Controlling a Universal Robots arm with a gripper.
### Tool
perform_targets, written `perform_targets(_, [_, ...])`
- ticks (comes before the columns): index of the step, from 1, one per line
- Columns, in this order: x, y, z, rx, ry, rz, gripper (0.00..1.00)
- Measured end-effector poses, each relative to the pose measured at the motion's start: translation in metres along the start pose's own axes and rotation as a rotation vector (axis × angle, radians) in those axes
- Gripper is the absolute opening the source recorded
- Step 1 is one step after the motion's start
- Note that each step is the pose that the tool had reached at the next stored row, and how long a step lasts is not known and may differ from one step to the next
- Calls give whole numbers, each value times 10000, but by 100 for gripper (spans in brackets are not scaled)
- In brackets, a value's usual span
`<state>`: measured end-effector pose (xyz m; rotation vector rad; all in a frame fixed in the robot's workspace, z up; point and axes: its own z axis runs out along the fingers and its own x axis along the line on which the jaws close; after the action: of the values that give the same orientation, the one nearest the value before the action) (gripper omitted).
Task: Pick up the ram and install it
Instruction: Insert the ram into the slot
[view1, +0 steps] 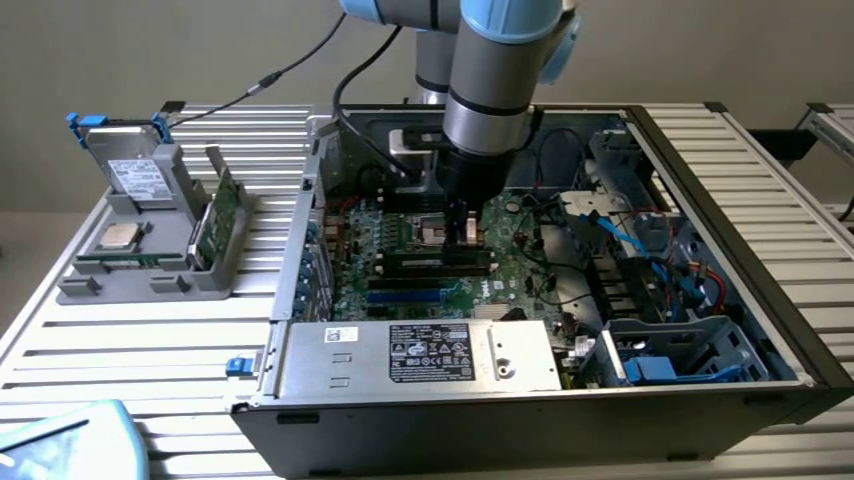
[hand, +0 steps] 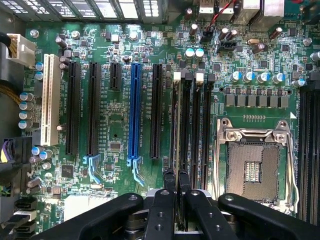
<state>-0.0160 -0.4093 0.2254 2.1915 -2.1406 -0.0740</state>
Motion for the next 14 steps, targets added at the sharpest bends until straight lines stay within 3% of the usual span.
perform_targets(14, [0, 9, 1, -53, -26, 283, 13])
